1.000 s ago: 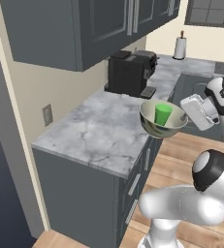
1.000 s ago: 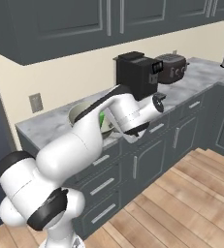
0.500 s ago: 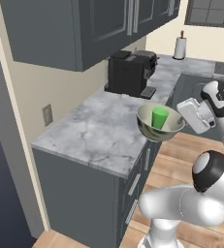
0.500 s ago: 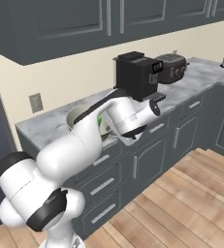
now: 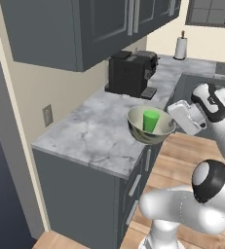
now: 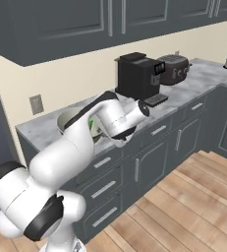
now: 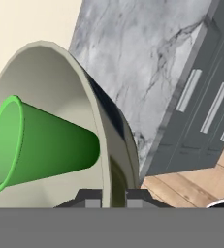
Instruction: Place the cup inside the bowl on the dining table and move the bowl to any counter.
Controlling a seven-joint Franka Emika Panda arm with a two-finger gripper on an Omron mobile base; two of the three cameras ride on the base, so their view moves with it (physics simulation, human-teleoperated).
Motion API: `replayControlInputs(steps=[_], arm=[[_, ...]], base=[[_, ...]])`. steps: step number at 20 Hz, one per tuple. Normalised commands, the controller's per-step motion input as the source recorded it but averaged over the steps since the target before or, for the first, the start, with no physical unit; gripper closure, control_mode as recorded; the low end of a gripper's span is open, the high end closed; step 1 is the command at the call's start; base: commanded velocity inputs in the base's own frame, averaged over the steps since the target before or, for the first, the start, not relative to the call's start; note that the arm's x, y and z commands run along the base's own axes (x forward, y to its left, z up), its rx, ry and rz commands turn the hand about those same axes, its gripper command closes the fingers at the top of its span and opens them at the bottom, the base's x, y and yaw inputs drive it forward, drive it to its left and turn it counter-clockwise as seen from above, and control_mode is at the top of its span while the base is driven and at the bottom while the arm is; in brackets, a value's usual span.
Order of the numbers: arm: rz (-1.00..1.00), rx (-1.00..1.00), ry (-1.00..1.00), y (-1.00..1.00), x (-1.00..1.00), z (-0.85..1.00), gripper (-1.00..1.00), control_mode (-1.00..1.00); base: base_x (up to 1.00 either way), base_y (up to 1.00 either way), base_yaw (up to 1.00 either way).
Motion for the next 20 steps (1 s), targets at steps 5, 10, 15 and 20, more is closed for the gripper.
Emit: replayControlInputs(steps=[5, 10, 15, 20], arm=[[0.0, -0.05, -0.04, 0.05, 0.2, -0.24, 1.0, -1.0], [0.0, -0.08, -0.03, 0.08, 0.42, -0.15, 1.0, -1.0], [0.0, -0.05, 0.0, 0.31, 0.56, 0.0, 1.0, -1.0], [0.0, -0.02, 0.0, 0.2, 0.32, -0.02, 1.0, -1.0]], base=[[0.0, 0.0, 0.0], [0.0, 0.0, 0.0], [0.0, 0.0, 0.0], [0.0, 0.0, 0.0]])
